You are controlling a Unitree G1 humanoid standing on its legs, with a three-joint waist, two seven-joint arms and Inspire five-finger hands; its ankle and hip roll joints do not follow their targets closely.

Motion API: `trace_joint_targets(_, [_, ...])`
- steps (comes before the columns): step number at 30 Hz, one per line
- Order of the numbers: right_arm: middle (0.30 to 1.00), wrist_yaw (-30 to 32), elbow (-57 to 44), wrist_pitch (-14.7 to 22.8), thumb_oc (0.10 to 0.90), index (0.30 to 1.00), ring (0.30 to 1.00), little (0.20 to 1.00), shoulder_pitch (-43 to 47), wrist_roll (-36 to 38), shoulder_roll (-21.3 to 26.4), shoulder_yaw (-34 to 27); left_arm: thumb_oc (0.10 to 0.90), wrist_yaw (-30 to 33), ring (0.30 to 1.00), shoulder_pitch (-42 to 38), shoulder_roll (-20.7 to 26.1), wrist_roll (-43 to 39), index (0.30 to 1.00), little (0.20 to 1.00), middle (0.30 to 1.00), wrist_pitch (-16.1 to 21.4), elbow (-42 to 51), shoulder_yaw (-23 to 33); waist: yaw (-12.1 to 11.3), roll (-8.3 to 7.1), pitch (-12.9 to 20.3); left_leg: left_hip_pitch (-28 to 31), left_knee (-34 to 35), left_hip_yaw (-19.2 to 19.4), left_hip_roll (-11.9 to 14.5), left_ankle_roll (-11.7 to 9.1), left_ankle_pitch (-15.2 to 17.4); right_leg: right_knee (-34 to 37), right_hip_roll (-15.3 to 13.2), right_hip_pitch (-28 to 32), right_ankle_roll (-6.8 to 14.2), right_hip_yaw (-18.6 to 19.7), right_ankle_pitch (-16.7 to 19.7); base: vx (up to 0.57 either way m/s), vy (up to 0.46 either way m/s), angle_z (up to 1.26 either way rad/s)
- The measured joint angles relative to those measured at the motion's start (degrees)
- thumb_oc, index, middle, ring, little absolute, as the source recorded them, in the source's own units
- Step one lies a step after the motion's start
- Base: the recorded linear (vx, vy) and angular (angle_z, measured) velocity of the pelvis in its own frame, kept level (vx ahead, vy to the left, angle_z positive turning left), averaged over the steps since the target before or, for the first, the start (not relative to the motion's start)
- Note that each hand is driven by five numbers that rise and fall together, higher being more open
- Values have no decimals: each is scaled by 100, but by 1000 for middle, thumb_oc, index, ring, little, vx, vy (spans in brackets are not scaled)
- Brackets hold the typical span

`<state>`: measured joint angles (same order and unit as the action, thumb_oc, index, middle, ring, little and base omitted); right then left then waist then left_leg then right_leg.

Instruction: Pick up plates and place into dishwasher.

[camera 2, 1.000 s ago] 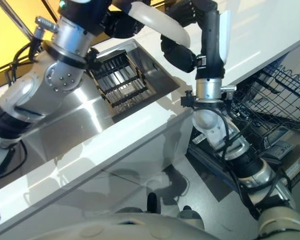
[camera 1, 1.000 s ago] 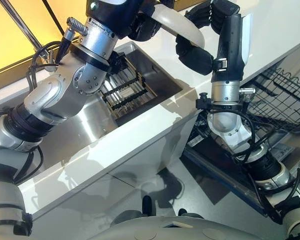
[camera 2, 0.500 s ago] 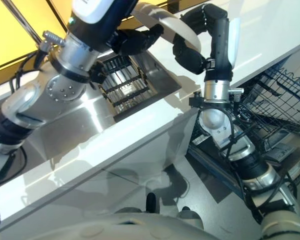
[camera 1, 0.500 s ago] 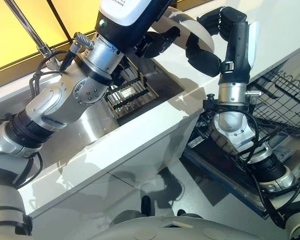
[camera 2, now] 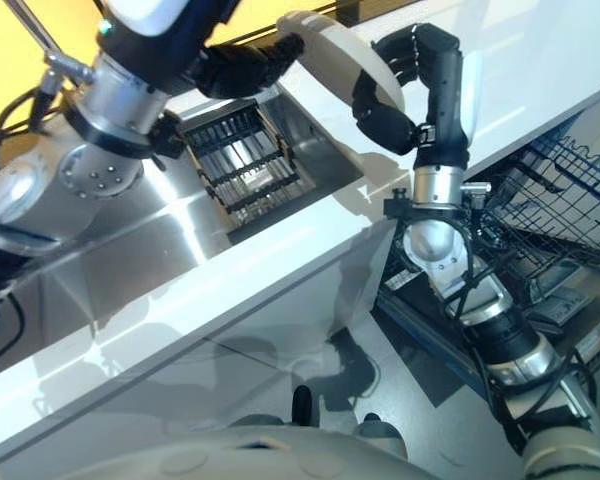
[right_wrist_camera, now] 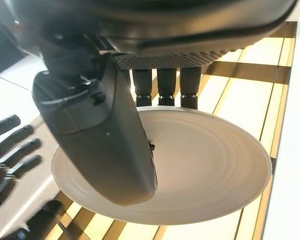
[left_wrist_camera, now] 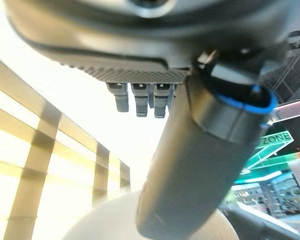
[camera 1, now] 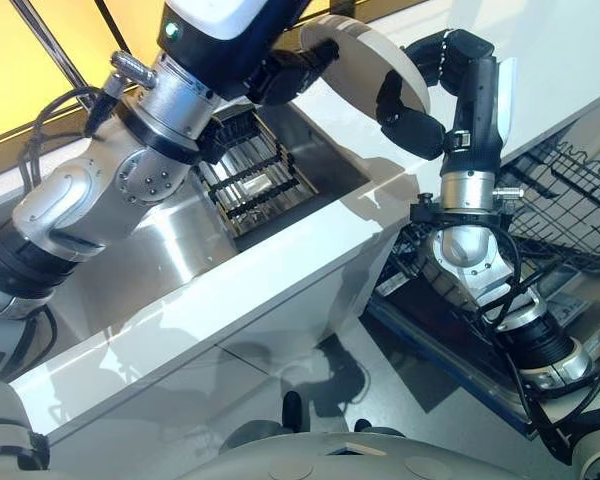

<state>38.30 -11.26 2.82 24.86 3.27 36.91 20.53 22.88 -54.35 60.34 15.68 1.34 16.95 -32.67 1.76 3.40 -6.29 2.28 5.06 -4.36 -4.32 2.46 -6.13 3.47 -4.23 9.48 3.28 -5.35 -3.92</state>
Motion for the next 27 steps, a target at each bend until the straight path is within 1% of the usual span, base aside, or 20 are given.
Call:
trace_joint_targets(3, [300, -41, 125, 0, 100, 300, 300, 200, -32, 11, 4, -43, 800, 112, 900, -92, 284, -3, 900, 900, 900, 3, -123, 68, 3, 0, 0, -3, 0, -1, -2, 0, 0, 18, -1, 8, 0, -2, 0, 0, 0, 0])
trace_joint_targets(6, [300, -115, 143, 1, 100, 300, 300, 200, -200, 59, 15, -268, 800, 175, 900, -292, 557, -56, 900, 900, 900, -5, -360, 97, 3, 0, 0, -9, 0, -17, -7, -1, -1, 39, -2, 17, -1, -6, 1, 0, 0, 0])
trace_joint_targets(7, [300, -137, 172, 2, 100, 300, 300, 200, -285, 126, 21, -386, 800, 196, 900, -393, 749, -117, 900, 900, 900, -8, -512, 103, 4, 0, 0, -11, 0, -21, -8, -1, 0, 41, -2, 17, -1, -7, 1, 0, 0, 0])
trace_joint_targets(10, [300, -133, 234, 3, 100, 300, 300, 200, -420, 128, 48, -556, 800, 196, 900, -504, 839, -374, 900, 900, 900, -10, -757, 105, 4, 0, 0, -14, 0, -24, -10, -1, 0, 42, -3, 17, -1, -7, 1, 0, 0, 0])
trace_joint_targets(13, [300, -121, 291, 60, 100, 300, 300, 200, -536, 122, 79, -744, 800, 193, 900, -375, 828, -594, 900, 900, 900, 4, -979, 157, 1, 0, 0, -18, 0, -23, -14, -1, 0, 40, -2, 12, -1, -5, 0, 0, 0, 0])
trace_joint_targets(14, [300, -111, 321, 105, 100, 300, 300, 200, -556, 115, 105, -798, 800, 167, 900, -172, 792, -644, 900, 900, 900, 11, -966, 317, 12, 2, 1, -15, 0, -18, -15, -1, 0, 42, -5, 12, -1, 1, 1, 0, 0, 0])
trace_joint_targets(15, [300, -98, 322, 110, 100, 300, 300, 200, -576, 113, 117, -839, 800, 159, 900, -103, 776, -666, 900, 900, 900, 10, -970, 354, 11, 0, 0, -16, 0, -20, -15, -1, 0, 42, -3, 12, -1, 1, 0, 0, 0, 0])
trace_joint_targets(16, [300, -72, 342, 117, 100, 300, 300, 200, -605, 103, 177, -961, 800, 92, 900, 276, 661, -664, 900, 900, 900, 13, -965, 643, 12, 1, 0, -15, 0, -19, -15, -1, 0, 43, -5, 13, -1, 2, 0, 0, 0, 0])
trace_joint_targets(18, [300, -7, 428, 124, 100, 300, 300, 200, -613, -18, 285, -1120, 800, 17, 900, 656, 535, -664, 900, 900, 900, 5, -990, 820, 1, 1, 0, -13, 0, -22, -14, -1, 0, 44, -4, 15, -1, 1, 1, 0, 0, 0])
trace_joint_targets(20, [300, 47, 445, 128, 100, 300, 300, 200, -616, -21, 303, -1316, 800, -75, 900, 1076, 414, -662, 900, 900, 900, 7, -1004, 959, -7, 0, 0, -13, 0, -23, -16, -1, 0, 43, -4, 14, -1, 0, 1, 0, 0, 0])
trace_joint_targets(24, [300, 156, 464, 259, 100, 300, 300, 200, -635, -218, 322, -1598, 800, -221, 900, 1878, -112, -657, 900, 900, 900, 8, -1135, 1297, -3, -3, -2, -10, 0, -24, -16, -1, 0, 47, -4, 16, -1, 1, 1, 0, 0, 0])
trace_joint_targets(27, [300, 265, 464, 350, 100, 300, 300, 200, -635, -448, 343, -1810, 800, -387, 900, 2311, -386, -657, 900, 900, 900, 6, -1267, 1334, -6, -30, -19, -8, 0, -22, -15, -1, 0, 50, -4, 17, -1, 5, 1, 0, 0, 0])
